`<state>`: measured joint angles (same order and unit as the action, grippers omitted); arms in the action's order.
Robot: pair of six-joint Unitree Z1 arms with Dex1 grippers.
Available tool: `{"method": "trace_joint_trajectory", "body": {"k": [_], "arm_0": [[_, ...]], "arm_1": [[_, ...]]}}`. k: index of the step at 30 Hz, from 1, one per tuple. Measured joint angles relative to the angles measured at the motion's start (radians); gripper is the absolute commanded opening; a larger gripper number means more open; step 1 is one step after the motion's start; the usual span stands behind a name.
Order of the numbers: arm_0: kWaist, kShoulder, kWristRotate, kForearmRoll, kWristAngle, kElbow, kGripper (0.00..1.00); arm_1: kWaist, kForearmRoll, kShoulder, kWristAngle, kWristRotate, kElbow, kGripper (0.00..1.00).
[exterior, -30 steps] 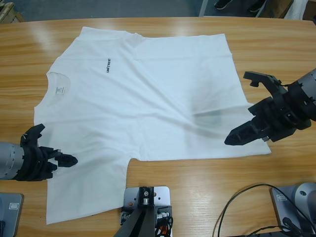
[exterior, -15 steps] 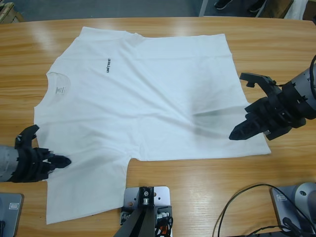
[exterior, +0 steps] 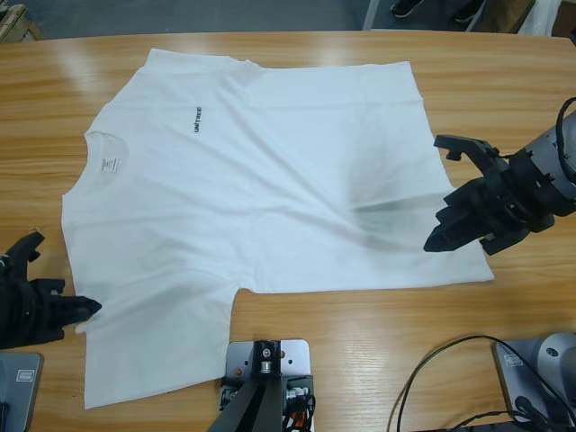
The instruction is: Fold clothes
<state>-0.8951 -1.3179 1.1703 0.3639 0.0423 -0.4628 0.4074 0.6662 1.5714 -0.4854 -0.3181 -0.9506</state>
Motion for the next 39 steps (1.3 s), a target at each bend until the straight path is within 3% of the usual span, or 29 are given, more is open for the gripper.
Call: {"method": "trace_joint_trajectory", "body": {"k": [1,4,9,21,28,39], "arm_0": [[-0.01,0.0,0.009,0.0,-0.011,0.006,0.681],[-0.04,0.004,0.033,0.0,-0.037,0.025,0.863],[-0.06,0.057,0.068,0.018,-0.058,0.043,0.885],[-0.062,0.096,0.038,0.093,-0.058,0.036,0.851],[-0.063,-0.029,0.015,-0.016,-0.058,0.016,0.564],[-0.063,-0.075,0.008,-0.034,-0.058,-0.007,0.568]], "arm_1": [[0.0,0.002,0.0,0.0,0.0,0.0,0.778],[0.0,0.005,-0.001,0.0,0.0,0.0,0.884],[0.0,0.005,-0.005,-0.001,0.001,0.0,0.918],[0.0,0.005,-0.012,-0.004,0.009,0.0,0.913],[0.0,0.005,-0.016,-0.004,0.009,0.0,0.913],[-0.007,0.005,-0.016,-0.004,0.014,0.0,0.913]]}}
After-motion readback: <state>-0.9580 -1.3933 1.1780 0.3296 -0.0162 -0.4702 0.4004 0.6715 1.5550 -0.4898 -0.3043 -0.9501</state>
